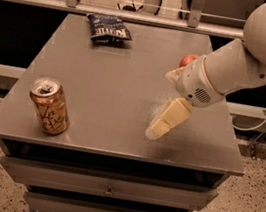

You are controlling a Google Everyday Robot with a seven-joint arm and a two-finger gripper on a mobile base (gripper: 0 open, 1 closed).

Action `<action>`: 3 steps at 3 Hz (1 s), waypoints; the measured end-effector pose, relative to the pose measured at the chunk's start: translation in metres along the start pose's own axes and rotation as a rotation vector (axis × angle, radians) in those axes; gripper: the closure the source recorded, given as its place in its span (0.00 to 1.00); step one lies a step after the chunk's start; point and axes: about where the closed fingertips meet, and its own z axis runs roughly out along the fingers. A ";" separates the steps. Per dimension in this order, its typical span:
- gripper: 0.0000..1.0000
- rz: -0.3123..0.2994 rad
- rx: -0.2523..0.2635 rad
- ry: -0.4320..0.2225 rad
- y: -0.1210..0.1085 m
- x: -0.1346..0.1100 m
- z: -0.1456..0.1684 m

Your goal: Pick orange can

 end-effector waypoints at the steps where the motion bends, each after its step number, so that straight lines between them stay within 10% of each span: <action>1: 0.00 0.000 0.000 0.000 0.000 0.000 0.000; 2: 0.00 -0.016 0.014 -0.084 -0.001 -0.023 0.014; 3: 0.00 -0.064 -0.010 -0.336 -0.004 -0.099 0.060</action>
Offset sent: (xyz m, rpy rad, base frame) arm 0.0289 0.1041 0.0147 0.3255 -0.1692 0.0397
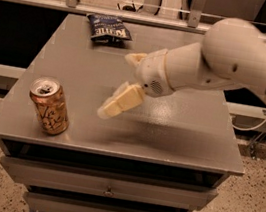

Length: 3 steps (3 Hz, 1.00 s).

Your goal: Pick orange can

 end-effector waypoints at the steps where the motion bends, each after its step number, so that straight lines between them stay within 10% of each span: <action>1: 0.00 0.000 -0.046 -0.150 0.001 -0.027 0.036; 3: 0.00 0.123 -0.317 -0.330 0.041 -0.030 0.091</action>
Offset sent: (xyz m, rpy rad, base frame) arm -0.0105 0.0978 -0.0375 0.4040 0.2208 0.1909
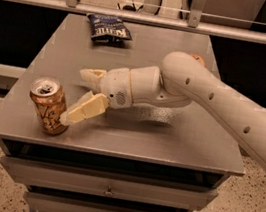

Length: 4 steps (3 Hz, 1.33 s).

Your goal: Pick orange can

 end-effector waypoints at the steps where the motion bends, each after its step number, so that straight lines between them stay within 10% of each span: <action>1: 0.00 0.020 -0.061 -0.021 0.007 0.003 0.009; 4: 0.00 -0.074 -0.062 -0.064 0.039 -0.010 0.027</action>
Offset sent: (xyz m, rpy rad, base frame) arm -0.0068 0.0063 -0.0035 0.0219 0.0300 0.0415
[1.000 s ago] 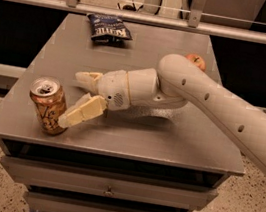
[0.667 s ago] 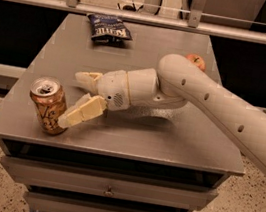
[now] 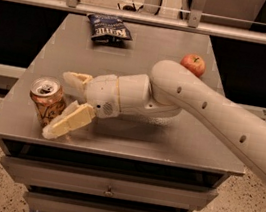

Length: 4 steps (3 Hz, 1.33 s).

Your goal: Pick orange can

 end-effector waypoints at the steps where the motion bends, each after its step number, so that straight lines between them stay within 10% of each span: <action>1: 0.00 -0.019 -0.010 -0.024 0.010 -0.004 0.013; 2: 0.17 0.006 -0.023 -0.058 0.018 0.002 0.030; 4: 0.87 -0.003 -0.012 -0.066 0.019 -0.013 0.025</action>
Offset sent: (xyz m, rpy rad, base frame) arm -0.0300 0.0410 -0.0191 0.0981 0.0630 0.0146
